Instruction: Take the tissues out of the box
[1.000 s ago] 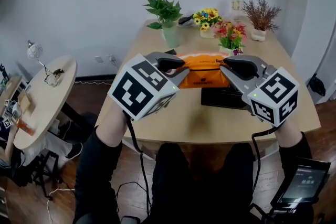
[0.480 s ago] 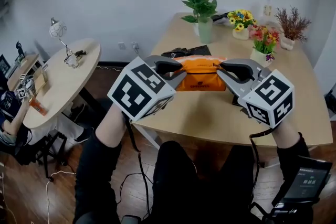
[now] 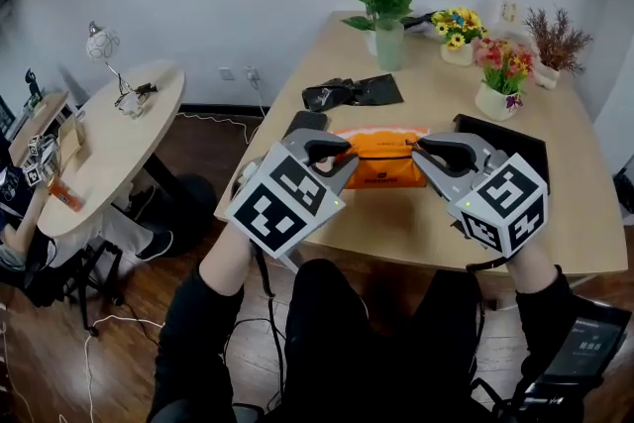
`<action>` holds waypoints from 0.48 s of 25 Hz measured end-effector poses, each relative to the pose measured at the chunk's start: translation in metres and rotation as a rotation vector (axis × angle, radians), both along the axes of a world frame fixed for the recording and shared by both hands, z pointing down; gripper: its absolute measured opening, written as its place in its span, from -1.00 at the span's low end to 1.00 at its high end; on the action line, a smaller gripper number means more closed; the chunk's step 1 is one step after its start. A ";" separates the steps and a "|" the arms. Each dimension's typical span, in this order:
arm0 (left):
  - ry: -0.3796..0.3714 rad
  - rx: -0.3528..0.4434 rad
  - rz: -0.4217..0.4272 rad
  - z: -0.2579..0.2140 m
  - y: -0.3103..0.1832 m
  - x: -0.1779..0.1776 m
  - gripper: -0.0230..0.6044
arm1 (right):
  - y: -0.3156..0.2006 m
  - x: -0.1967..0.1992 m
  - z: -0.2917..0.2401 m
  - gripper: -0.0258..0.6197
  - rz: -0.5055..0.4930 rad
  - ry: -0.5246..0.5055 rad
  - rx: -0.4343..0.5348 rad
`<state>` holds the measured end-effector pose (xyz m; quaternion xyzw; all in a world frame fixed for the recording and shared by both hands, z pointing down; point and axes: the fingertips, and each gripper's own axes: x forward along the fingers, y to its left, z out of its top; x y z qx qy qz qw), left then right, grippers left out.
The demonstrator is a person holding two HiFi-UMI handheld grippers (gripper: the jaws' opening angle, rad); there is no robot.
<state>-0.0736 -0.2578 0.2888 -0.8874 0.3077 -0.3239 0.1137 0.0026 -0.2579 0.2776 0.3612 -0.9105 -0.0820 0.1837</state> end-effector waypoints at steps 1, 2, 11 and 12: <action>-0.007 0.008 -0.005 0.007 0.002 0.000 -0.81 | 0.002 0.000 0.006 -0.77 0.003 0.004 -0.002; -0.010 0.012 -0.011 0.013 0.002 0.001 -0.81 | 0.002 0.000 0.012 -0.77 0.006 0.010 -0.001; 0.092 0.009 -0.042 0.048 -0.005 0.005 -0.74 | 0.001 0.007 0.051 -0.70 0.044 -0.025 0.024; 0.125 0.026 -0.040 0.047 -0.006 0.006 -0.72 | 0.000 0.008 0.050 -0.69 0.048 -0.048 0.026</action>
